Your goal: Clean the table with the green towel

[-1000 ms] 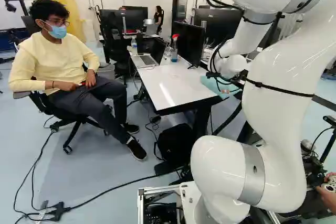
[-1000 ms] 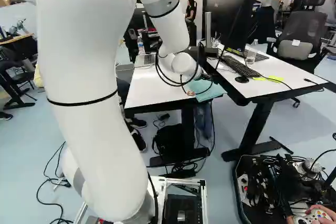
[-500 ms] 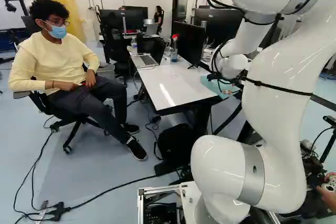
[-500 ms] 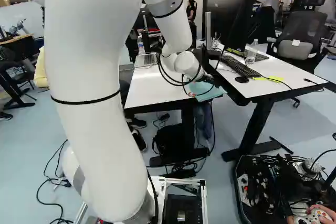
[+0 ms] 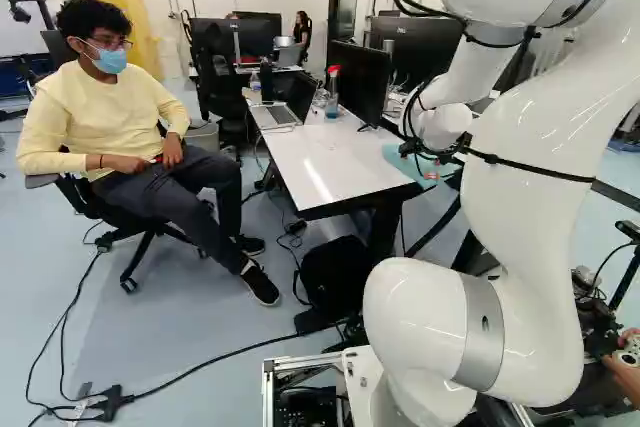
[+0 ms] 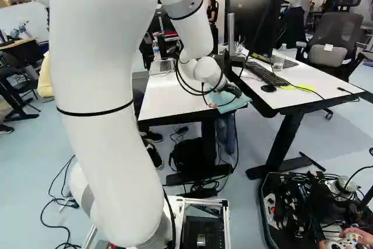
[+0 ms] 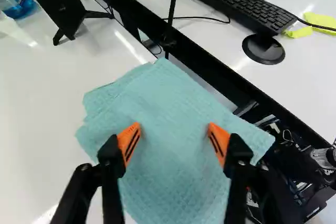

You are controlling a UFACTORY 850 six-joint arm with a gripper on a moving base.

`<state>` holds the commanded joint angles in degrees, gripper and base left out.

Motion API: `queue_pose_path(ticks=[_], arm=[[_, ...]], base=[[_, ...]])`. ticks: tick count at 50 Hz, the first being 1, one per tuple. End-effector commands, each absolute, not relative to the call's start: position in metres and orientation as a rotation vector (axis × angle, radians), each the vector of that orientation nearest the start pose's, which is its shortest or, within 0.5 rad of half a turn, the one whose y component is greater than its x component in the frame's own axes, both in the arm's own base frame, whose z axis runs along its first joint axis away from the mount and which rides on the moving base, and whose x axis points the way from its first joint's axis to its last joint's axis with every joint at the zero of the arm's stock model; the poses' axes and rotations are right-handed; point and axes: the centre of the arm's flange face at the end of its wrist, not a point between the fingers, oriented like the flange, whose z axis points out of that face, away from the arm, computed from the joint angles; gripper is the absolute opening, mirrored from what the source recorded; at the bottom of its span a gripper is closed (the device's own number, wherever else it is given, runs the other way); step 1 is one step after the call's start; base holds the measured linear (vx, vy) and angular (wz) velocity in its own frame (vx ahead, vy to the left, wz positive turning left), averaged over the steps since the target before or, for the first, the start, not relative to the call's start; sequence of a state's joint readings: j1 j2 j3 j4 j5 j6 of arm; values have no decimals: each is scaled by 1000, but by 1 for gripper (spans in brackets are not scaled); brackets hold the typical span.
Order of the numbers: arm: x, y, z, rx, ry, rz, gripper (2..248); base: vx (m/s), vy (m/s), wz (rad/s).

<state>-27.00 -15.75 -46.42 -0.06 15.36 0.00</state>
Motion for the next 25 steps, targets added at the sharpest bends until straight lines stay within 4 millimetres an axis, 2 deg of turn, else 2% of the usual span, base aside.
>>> queue_pose_path(ticks=[2, 3, 8, 9, 13, 14, 18, 19, 23, 24, 25], arm=[[461, -235, 387, -2988, 715, -1269, 189], [461, -235, 387, -2988, 715, -1269, 152], [461, -235, 387, -2988, 715, -1269, 152], [461, -235, 387, -2988, 715, -1269, 115], [461, -235, 387, -2988, 715, -1269, 115], [461, -235, 387, -2988, 715, -1269, 80], [461, -235, 387, -2988, 715, -1269, 80], [461, -235, 387, -2988, 715, -1269, 47], [461, -235, 387, -2988, 715, -1269, 47], [461, -235, 387, -2988, 715, -1269, 37], [461, -235, 387, -2988, 715, -1269, 37]], base=[[0, 0, 0], [0, 0, 0], [0, 0, 0], [0, 0, 0], [0, 0, 0], [0, 0, 0], [0, 0, 0], [0, 0, 0], [0, 0, 0], [0, 0, 0], [0, 0, 0]])
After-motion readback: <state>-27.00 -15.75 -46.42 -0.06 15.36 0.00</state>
